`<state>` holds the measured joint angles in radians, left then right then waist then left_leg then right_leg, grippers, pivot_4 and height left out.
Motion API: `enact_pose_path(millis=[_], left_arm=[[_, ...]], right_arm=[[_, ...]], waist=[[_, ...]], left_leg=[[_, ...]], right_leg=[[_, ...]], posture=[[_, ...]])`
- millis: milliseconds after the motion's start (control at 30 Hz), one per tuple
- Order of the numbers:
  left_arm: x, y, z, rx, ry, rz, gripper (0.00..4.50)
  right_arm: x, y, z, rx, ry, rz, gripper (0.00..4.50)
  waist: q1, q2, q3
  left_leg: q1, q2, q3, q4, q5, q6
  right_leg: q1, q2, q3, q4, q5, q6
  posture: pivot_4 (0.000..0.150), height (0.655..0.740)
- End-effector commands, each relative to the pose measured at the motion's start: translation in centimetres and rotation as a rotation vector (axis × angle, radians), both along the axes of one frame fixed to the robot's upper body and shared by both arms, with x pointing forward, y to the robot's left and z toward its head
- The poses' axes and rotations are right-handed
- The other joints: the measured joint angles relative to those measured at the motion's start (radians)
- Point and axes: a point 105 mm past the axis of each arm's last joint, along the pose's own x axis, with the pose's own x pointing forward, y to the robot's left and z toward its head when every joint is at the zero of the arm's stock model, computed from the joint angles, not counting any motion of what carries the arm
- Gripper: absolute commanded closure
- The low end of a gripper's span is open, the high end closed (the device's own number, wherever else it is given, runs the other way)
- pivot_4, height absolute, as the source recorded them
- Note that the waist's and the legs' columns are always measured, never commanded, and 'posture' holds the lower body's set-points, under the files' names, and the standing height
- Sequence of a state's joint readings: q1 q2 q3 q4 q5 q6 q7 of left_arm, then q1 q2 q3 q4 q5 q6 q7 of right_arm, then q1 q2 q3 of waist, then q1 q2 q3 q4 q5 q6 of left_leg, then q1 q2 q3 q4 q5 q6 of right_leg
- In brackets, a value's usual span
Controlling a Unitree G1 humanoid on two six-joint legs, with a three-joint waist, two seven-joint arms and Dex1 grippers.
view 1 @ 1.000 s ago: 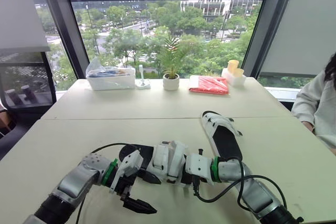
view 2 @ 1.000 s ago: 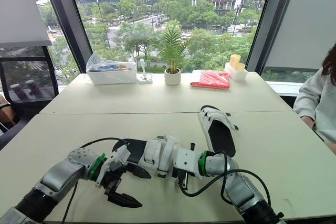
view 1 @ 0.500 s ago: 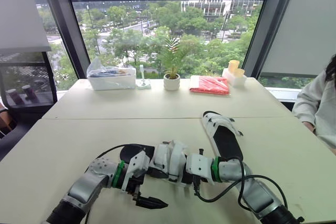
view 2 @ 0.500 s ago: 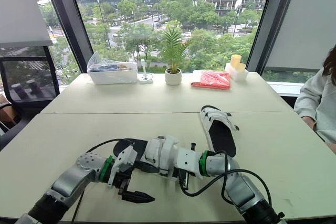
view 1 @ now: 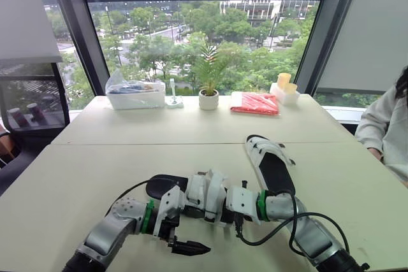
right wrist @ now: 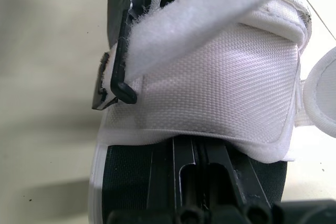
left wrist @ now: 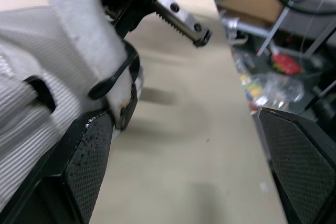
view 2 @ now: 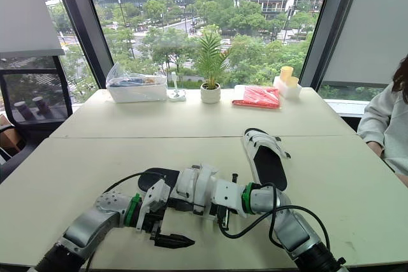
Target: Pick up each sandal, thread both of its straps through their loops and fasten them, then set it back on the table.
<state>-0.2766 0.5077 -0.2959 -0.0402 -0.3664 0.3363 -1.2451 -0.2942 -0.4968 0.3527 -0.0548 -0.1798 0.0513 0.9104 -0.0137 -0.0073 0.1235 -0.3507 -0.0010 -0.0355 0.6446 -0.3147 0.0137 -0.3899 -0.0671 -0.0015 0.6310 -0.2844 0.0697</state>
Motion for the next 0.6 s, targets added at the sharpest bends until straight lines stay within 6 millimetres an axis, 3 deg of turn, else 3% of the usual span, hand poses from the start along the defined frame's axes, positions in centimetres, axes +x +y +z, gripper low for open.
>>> enact_pose_path(millis=[33, 167, 333, 367, 500, 600], left_arm=[[0.6, -0.4, 0.8, -0.028, -0.018, 0.020, 0.04], [0.9, -0.6, 0.6, -0.028, -0.010, 0.034, 1.68], [1.3, -0.5, 0.1, -0.019, 0.002, 0.060, 4.21], [1.3, -0.5, 0.0, -0.018, 0.008, 0.061, 4.48], [0.5, -0.3, -0.6, 0.010, 0.065, 0.028, 4.48], [-1.5, 0.4, -0.8, 0.046, 0.120, -0.081, 4.48]], right_arm=[[-4.1, -0.6, -7.1, -0.146, 0.282, 0.046, 4.50], [-4.1, -0.6, -7.1, -0.145, 0.283, 0.042, 4.50], [-4.1, -0.6, -7.2, -0.145, 0.283, 0.040, 4.50], [-4.1, -0.6, -7.2, -0.145, 0.282, 0.041, 4.50], [-4.1, -0.6, -7.2, -0.145, 0.283, 0.042, 4.50], [-4.1, -0.6, -7.2, -0.147, 0.282, 0.046, 4.50]], waist=[[0.000, 0.000, 0.000], [-0.001, 0.000, 0.000], [-0.001, 0.000, 0.000], [-0.002, 0.000, 0.000], [-0.002, 0.000, 0.000], [-0.004, 0.000, 0.000]], left_leg=[[0.000, 0.000, 0.000, 0.000, 0.000, 0.000], [0.000, 0.000, 0.000, 0.000, 0.000, 0.000], [-0.001, 0.000, 0.000, -0.001, 0.000, 0.000], [-0.001, 0.000, 0.000, -0.001, 0.000, 0.000], [-0.001, 0.000, 0.000, -0.001, 0.000, 0.000], [-0.002, 0.000, 0.000, -0.002, 0.000, 0.000]], right_leg=[[0.000, 0.000, 0.000, 0.000, 0.000, 0.000], [0.000, 0.000, 0.000, 0.000, 0.000, 0.000], [-0.001, 0.000, 0.000, -0.001, 0.000, 0.000], [-0.001, 0.000, 0.000, -0.001, 0.000, 0.000], [-0.002, 0.000, 0.000, -0.001, 0.000, 0.000], [-0.002, 0.000, 0.000, -0.001, 0.000, 0.000]], posture=[[0.150, 0.7374], [0.150, 0.7374], [0.150, 0.7374], [0.150, 0.7374], [0.150, 0.7374], [0.150, 0.7374]])
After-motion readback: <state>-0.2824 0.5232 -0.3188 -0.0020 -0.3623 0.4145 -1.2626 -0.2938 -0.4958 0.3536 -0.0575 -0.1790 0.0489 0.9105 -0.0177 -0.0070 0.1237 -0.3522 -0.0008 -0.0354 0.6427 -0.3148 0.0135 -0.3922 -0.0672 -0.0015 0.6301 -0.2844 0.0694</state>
